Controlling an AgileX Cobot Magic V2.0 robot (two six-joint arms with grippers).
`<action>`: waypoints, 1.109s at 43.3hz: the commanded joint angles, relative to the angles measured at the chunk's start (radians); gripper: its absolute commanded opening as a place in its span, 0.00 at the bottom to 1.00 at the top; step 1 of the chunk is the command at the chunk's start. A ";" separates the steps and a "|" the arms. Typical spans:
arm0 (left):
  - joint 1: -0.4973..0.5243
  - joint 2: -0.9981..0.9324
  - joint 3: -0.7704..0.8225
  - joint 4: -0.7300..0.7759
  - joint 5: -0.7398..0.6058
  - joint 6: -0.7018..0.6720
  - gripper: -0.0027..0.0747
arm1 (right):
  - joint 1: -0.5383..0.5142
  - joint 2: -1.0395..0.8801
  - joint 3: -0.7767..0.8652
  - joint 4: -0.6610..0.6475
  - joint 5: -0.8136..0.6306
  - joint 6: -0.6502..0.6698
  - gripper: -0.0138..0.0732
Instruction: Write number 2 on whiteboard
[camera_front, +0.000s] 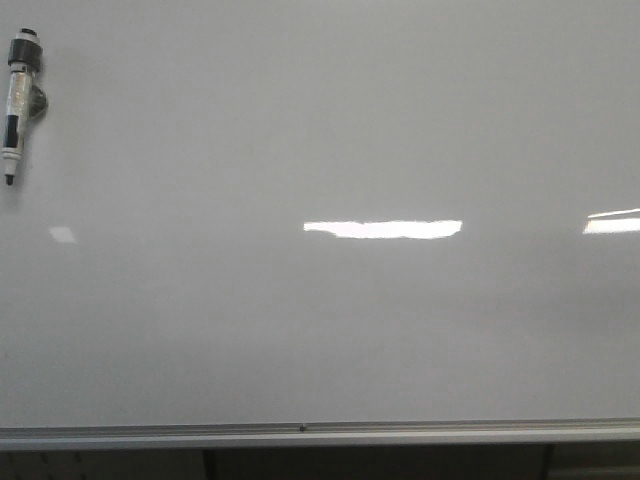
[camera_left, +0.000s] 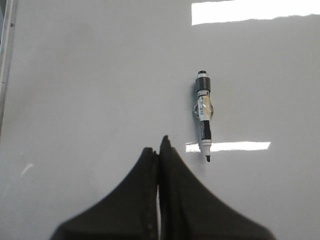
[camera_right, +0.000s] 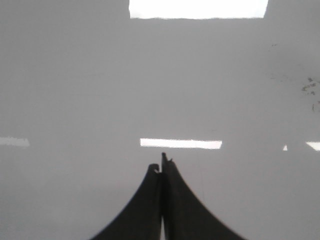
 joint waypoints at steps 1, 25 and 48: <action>-0.008 -0.019 0.021 -0.008 -0.085 0.000 0.01 | -0.006 -0.014 0.000 -0.008 -0.089 -0.002 0.08; -0.008 -0.019 0.021 -0.008 -0.179 0.000 0.01 | -0.006 -0.014 -0.071 -0.008 -0.045 -0.002 0.08; -0.009 0.174 -0.499 0.019 0.229 0.000 0.01 | -0.006 0.289 -0.605 -0.008 0.365 -0.002 0.08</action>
